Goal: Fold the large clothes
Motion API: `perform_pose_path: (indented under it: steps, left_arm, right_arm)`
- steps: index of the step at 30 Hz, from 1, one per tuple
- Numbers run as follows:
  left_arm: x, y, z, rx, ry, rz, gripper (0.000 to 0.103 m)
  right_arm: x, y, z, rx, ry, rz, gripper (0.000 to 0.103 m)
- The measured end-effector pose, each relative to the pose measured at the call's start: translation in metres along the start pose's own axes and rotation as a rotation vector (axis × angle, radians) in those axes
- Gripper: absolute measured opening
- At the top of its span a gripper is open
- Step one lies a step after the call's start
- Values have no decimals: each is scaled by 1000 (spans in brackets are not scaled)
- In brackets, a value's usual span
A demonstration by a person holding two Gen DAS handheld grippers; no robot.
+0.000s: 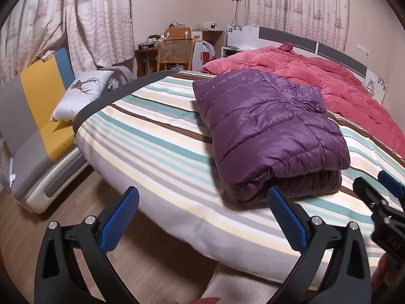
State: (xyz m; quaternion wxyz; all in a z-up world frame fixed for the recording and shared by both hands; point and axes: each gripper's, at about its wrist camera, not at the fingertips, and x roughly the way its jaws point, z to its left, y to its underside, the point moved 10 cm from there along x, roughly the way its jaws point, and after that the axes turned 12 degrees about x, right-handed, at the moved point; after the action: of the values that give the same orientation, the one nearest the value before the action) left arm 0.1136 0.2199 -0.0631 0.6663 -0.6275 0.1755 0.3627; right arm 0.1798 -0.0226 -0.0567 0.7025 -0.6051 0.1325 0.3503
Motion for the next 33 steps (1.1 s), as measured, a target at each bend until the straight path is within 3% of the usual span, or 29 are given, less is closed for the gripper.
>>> perform_pose_path:
  steps: [33]
  left_arm:
    - [-9,1,-15,44,20,-25,101]
  right_arm:
    - [-9,-3,0,18,-9,-11,94]
